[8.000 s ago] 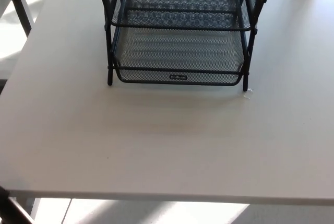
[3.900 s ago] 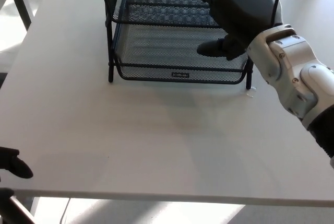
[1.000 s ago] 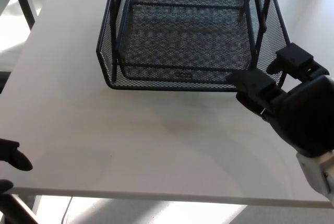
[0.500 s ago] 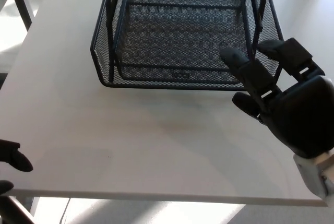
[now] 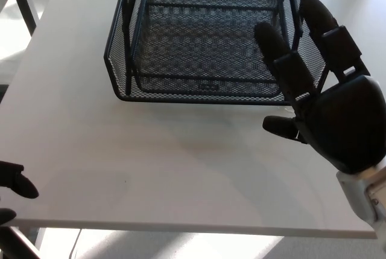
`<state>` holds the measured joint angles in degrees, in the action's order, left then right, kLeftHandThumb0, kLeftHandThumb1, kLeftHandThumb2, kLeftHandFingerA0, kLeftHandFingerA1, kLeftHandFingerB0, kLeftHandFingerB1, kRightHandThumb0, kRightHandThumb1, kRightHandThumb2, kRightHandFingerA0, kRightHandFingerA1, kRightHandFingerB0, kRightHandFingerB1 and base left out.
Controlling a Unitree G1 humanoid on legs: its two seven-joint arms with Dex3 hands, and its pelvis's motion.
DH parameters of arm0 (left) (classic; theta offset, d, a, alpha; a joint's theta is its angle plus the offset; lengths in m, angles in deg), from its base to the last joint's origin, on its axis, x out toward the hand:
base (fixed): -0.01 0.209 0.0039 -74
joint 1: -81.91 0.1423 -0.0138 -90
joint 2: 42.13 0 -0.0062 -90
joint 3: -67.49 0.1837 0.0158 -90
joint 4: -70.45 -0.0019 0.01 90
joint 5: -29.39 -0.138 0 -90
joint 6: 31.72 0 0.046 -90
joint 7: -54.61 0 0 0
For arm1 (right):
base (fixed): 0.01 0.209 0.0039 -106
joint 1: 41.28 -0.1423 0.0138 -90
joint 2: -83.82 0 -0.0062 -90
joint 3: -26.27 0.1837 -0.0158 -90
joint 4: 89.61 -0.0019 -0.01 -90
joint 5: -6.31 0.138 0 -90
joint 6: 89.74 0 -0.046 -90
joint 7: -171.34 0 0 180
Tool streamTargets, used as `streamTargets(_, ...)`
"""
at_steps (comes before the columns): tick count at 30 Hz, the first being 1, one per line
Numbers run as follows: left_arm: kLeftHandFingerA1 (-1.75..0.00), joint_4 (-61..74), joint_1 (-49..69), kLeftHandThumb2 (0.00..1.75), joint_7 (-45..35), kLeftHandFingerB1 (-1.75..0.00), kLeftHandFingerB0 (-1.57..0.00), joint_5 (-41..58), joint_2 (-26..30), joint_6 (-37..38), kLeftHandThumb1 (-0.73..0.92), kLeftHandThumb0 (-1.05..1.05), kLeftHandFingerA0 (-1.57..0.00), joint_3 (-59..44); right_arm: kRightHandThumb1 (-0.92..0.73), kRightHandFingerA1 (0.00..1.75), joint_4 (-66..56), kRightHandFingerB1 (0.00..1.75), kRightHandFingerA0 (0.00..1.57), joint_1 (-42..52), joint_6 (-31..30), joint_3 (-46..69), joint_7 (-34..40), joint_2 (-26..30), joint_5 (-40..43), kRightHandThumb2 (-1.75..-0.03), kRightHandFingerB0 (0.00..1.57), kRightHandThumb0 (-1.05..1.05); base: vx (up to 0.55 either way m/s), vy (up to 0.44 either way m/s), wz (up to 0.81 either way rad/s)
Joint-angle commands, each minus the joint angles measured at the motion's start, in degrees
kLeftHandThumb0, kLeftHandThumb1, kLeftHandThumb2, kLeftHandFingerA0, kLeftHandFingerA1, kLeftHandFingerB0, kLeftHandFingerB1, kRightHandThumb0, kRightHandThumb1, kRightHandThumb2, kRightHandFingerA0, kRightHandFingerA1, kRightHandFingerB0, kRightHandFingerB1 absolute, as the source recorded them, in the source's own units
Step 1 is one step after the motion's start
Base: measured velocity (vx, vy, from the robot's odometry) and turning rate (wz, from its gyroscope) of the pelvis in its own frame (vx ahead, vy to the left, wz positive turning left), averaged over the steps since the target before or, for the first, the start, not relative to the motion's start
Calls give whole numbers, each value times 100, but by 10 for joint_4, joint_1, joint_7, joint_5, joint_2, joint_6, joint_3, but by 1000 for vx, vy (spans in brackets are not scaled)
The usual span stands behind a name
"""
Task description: The robot uses its right hand to grab the drawer kept on the middle of the desk and pull it out towards the robot
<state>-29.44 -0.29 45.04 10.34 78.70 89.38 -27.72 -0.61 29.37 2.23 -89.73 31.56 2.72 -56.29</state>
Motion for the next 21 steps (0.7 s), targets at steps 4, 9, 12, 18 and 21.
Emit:
streamTargets(4, -89, -3, 14, 57, 0, -61, -82, -8, 0, 5, 56, -28, -79, -6, -45, 0, -146, 18, 0, 73, -47, 106, -214, 67, 53, -68, 0, -60, 0, 0, 0)
streamTargets(9, -87, -1, 15, 57, -5, -60, -82, -3, 0, 0, 57, -28, -78, -7, -30, 10, -216, 24, 0, 146, -28, 206, -234, 118, 101, -64, 0, -63, 0, 0, 0)
streamTargets(12, -86, -1, 16, 57, -4, -60, -82, -3, 0, 3, 56, -28, -78, -7, -43, 0, -228, 26, 0, 171, -18, 241, -235, 127, 114, -67, 0, -56, 0, 0, 0)
streamTargets(18, -88, -11, 19, 57, 0, -58, -82, -3, 6, 12, 56, -29, -79, -13, -36, 1, -249, 15, 0, 280, -3, 402, -231, 149, 156, -66, 0, -74, 0, 0, 0)
streamTargets(21, -87, -9, 25, 57, 4, -58, -82, -6, 8, 15, 56, -28, -79, -16, -36, 11, -240, 25, 0, 329, 9, 492, -226, 145, 188, -69, 0, -69, 0, 0, 0)
